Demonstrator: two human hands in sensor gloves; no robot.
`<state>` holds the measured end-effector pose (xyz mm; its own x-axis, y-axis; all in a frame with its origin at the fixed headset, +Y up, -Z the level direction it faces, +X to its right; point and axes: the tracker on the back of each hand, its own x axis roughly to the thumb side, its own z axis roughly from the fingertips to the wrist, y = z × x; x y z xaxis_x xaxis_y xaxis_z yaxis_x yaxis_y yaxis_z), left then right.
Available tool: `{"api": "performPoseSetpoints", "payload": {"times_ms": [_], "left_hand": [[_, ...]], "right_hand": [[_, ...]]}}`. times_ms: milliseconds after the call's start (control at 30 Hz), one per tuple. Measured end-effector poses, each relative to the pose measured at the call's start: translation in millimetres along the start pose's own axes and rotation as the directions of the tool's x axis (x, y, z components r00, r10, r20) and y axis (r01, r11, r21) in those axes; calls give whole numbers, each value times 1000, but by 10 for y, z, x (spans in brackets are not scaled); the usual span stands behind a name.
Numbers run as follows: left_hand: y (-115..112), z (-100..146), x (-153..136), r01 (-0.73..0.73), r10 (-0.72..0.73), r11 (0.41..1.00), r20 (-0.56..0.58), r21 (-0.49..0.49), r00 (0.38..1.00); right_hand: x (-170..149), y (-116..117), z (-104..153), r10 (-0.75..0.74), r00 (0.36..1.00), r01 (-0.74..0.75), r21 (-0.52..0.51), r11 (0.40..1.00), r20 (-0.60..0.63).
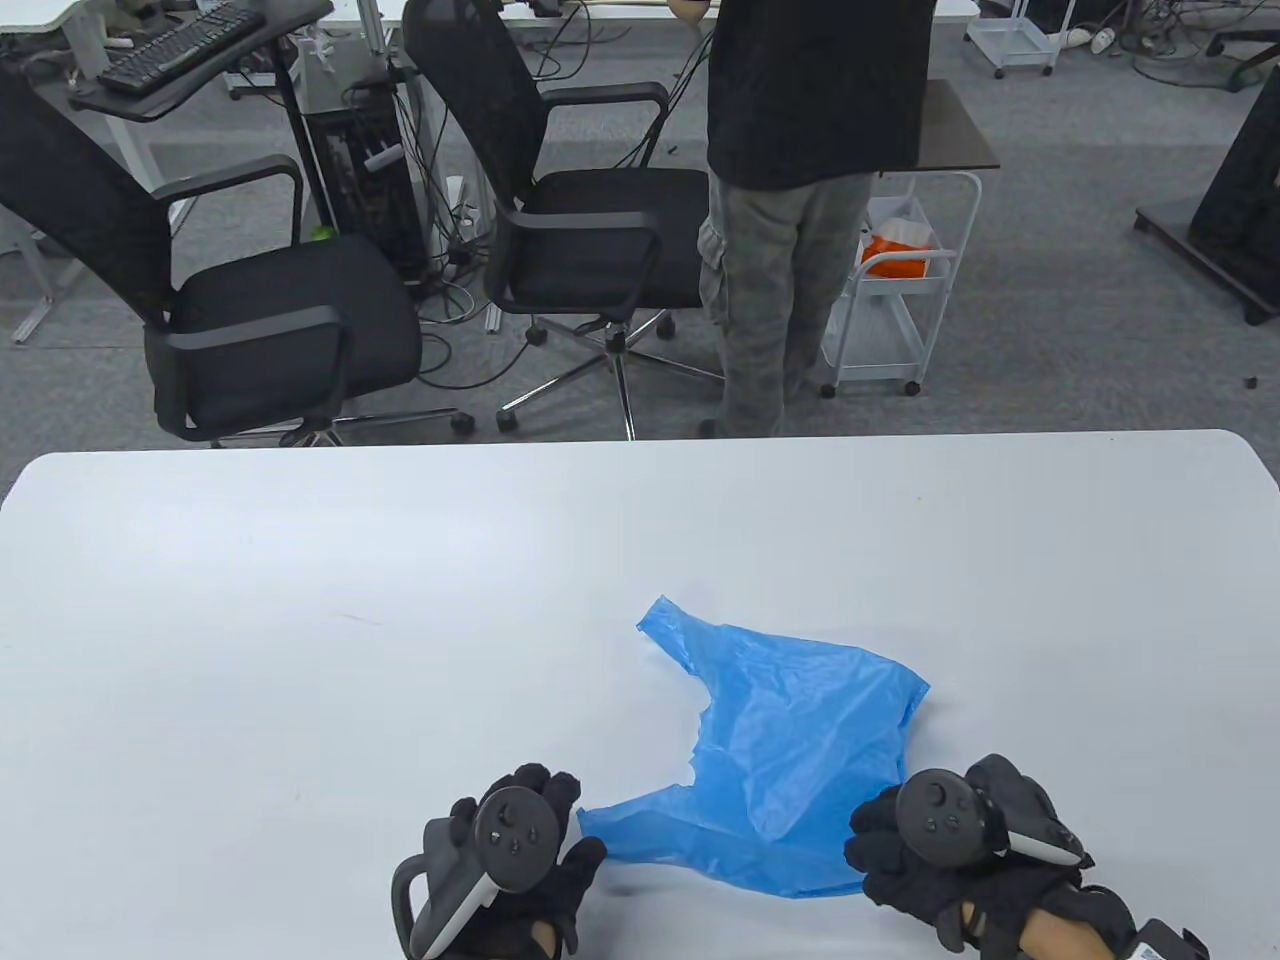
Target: Squeeze plastic bag to expel air
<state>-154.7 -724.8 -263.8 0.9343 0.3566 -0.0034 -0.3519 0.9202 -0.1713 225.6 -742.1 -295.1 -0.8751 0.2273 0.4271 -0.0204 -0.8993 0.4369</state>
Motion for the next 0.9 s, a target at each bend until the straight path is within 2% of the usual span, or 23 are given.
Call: {"api": "performPoseSetpoints", "payload": {"times_ms": [100,167,233,367,433,500,600,700,800,867,900], "left_hand": [[-32,-10,0,-5,5,999,11,-33,1000],[-62,-20,12,-3,4,998,15,-60,1000],[-96,-37,45,19,-16,995,32,-96,999],[-118,-50,187,31,-15,993,130,-118,991],[-91,-34,353,51,-29,994,216,-95,976],[-58,-13,643,139,-121,989,280,-47,952],[-147,-47,1148,276,-224,957,378,-87,898],[-390,-120,1679,420,-304,895,480,-152,823],[-740,-256,2117,617,-436,771,575,-159,693],[-873,-349,2210,635,-436,752,589,-177,680],[-940,-413,2221,629,-413,746,590,-219,694]], "right_hand": [[-95,219,-74,-5,999,9,90,996,-44],[-146,241,-69,-66,997,68,43,997,-33],[-197,286,-67,-146,988,149,64,987,-47],[-210,300,-58,-154,987,156,55,986,-48],[-203,294,-62,-151,987,155,61,986,-53],[-192,286,-71,-145,988,149,62,987,-59],[-190,286,-73,-136,989,139,63,988,-60],[-190,291,-71,-138,989,142,65,988,-61],[-201,299,-58,-145,988,149,66,987,-61],[-203,299,-51,-143,988,147,70,987,-62],[-204,298,-48,-142,988,146,72,987,-63]]}}
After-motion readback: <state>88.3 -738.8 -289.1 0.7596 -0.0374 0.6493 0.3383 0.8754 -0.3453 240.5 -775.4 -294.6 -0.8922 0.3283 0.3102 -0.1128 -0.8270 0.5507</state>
